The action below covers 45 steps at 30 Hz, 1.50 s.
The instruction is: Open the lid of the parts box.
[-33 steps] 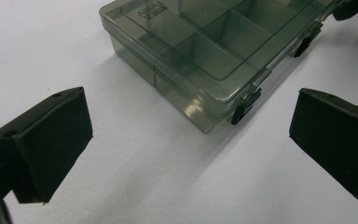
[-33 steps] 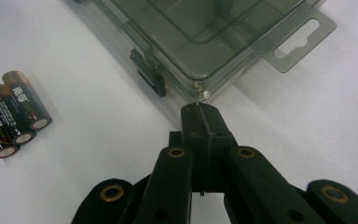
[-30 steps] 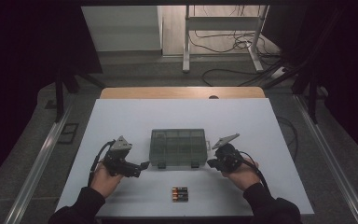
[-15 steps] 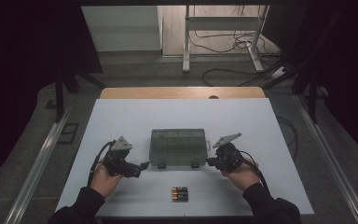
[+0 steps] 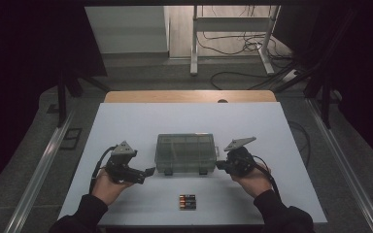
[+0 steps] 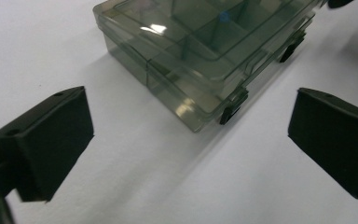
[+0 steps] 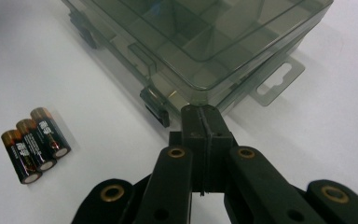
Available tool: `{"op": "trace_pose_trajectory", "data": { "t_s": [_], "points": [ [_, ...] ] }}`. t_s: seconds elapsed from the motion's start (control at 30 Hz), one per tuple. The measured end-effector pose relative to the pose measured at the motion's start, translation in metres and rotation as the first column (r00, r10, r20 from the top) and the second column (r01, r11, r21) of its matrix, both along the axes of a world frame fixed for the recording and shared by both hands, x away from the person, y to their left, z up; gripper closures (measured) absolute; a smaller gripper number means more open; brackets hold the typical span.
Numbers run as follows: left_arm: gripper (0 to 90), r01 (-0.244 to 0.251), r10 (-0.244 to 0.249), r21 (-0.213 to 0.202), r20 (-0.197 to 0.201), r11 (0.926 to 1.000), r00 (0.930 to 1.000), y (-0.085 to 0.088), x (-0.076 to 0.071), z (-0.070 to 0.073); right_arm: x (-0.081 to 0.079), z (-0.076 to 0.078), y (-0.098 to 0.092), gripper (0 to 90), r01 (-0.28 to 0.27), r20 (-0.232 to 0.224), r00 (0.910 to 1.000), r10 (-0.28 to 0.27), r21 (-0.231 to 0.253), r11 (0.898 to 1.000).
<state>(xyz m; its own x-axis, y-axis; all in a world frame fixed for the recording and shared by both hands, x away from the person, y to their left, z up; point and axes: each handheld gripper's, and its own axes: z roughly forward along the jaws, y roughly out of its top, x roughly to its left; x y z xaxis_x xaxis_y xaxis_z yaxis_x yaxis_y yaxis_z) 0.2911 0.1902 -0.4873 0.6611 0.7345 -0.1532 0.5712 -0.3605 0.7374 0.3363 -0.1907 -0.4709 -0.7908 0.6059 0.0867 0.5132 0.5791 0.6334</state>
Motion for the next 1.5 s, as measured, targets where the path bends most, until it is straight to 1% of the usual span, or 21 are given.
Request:
{"op": "trace_pose_trajectory", "data": {
  "t_s": [0.07, 0.23, 0.4, 0.43, 0.47, 0.5, 0.53, 0.57, 0.6, 0.63, 0.7, 0.77, 0.83, 0.87, 0.9, 0.97, 1.07, 1.17, 1.2, 1.33, 1.5],
  "points": [
    [4.2, 0.006, -0.006, 0.003, 0.002, 1.0, 1.0, 0.0, 0.0, 0.0, 0.0, 0.002, 0.0, 89.0, 0.002, 0.007, 1.0, -0.002, 0.011, 1.0],
    [12.4, 0.014, -0.014, 0.005, 0.009, 0.9999, 0.9999, 0.001, -0.001, 0.002, 0.0, 0.006, -0.001, 89.0, 0.009, 0.024, 0.9997, -0.01, 0.034, 0.999],
    [20.3, 0.022, -0.022, 0.004, 0.001, 0.9997, 0.9998, 0.001, -0.002, 0.002, 0.001, 0.01, -0.001, 89.0, 0.013, 0.039, 0.9991, -0.015, 0.047, 0.999],
    [21.7, 0.022, -0.022, -0.003, -0.004, 0.9997, 0.9997, 0.001, -0.002, 0.002, 0.001, 0.01, -0.001, 89.0, 0.013, 0.043, 0.9989, -0.015, 0.053, 0.998],
    [24.0, 0.03, -0.03, -0.031, -0.018, 0.9991, 0.9994, 0.001, -0.002, 0.003, 0.001, 0.011, -0.001, 89.0, 0.014, 0.045, 0.9988, -0.017, 0.058, 0.998],
    [26.4, 0.03, -0.03, -0.031, -0.018, 0.9991, 0.9994, 0.001, -0.002, 0.003, 0.001, 0.011, -0.001, 89.0, 0.014, 0.045, 0.9988, -0.017, 0.058, 0.998],
    [26.4, 0.037, -0.038, -0.052, -0.018, 0.998, 0.9991, 0.001, -0.001, 0.003, 0.001, 0.012, -0.001, 89.0, 0.017, 0.048, 0.9986, -0.02, 0.061, 0.998],
    [28.2, 0.039, -0.04, -0.054, -0.018, 0.9978, 0.999, 0.001, -0.001, 0.004, 0.001, 0.013, -0.002, 89.0, 0.016, 0.052, 0.9984, -0.02, 0.065, 0.998],
    [30.3, 0.042, -0.042, -0.05, -0.013, 0.9979, 0.999, 0.0, -0.001, 0.004, 0.002, 0.014, -0.002, 89.0, 0.017, 0.053, 0.9984, -0.021, 0.076, 0.997],
    [30.3, 0.045, -0.045, -0.047, -0.01, 0.9979, 0.9989, -0.001, -0.002, 0.005, 0.002, 0.014, -0.002, 89.0, 0.017, 0.053, 0.9984, -0.021, 0.076, 0.997],
    [34.9, 0.053, -0.053, -0.034, -0.002, 0.998, 0.9986, -0.003, -0.001, 0.005, 0.003, 0.015, -0.002, 89.0, 0.016, 0.053, 0.9984, -0.02, 0.079, 0.997],
    [39.1, 0.051, -0.052, -0.039, -0.01, 0.9979, 0.9986, -0.004, 0.0, 0.005, 0.003, 0.015, -0.002, 89.0, 0.018, 0.055, 0.9983, -0.022, 0.081, 0.997],
    [42.7, 0.058, -0.058, -0.05, -0.007, 0.9971, 0.9983, -0.004, 0.001, 0.005, 0.003, 0.016, -0.002, 89.0, 0.02, 0.058, 0.998, -0.025, 0.086, 0.996],
    [45.2, 0.058, -0.058, -0.05, -0.007, 0.9971, 0.9983, -0.004, 0.001, 0.005, 0.003, 0.016, -0.002, 89.0, 0.02, 0.058, 0.998, -0.025, 0.086, 0.996],
    [45.2, 0.064, -0.064, -0.05, -0.004, 0.9967, 0.9979, -0.005, 0.002, 0.005, 0.003, 0.017, -0.002, 89.0, 0.019, 0.061, 0.9979, -0.024, 0.088, 0.996],
    [50.1, 0.075, -0.075, -0.043, 0.003, 0.9963, 0.9972, -0.007, 0.002, 0.005, 0.005, 0.019, -0.002, 89.0, 0.018, 0.068, 0.9974, -0.025, 0.099, 0.995],
    [55.6, 0.082, -0.082, -0.033, -0.004, 0.9961, 0.9966, -0.012, 0.004, 0.004, 0.006, 0.02, -0.001, 89.0, 0.023, 0.071, 0.997, -0.03, 0.103, 0.994],
    [58.1, 0.087, -0.087, -0.023, -0.008, 0.9959, 0.9962, -0.015, 0.004, 0.003, 0.006, 0.02, 0.0, 89.0, 0.018, 0.077, 0.9967, -0.027, 0.104, 0.994],
    [61.1, 0.089, -0.09, -0.018, -0.011, 0.9958, 0.9959, -0.018, 0.005, 0.003, 0.007, 0.021, 0.0, 89.0, 0.021, 0.079, 0.9964, -0.029, 0.108, 0.994],
    [65.6, 0.091, -0.092, -0.023, -0.018, 0.9956, 0.9956, -0.02, 0.006, 0.003, 0.008, 0.023, 0.0, 89.0, 0.023, 0.084, 0.9959, -0.033, 0.117, 0.993],
    [72.2, 0.1, -0.1, -0.015, -0.016, 0.9949, 0.9949, -0.025, 0.009, 0.003, 0.011, 0.025, 0.0, 89.0, 0.026, 0.094, 0.9949, -0.039, 0.133, 0.991]
  ]
}}
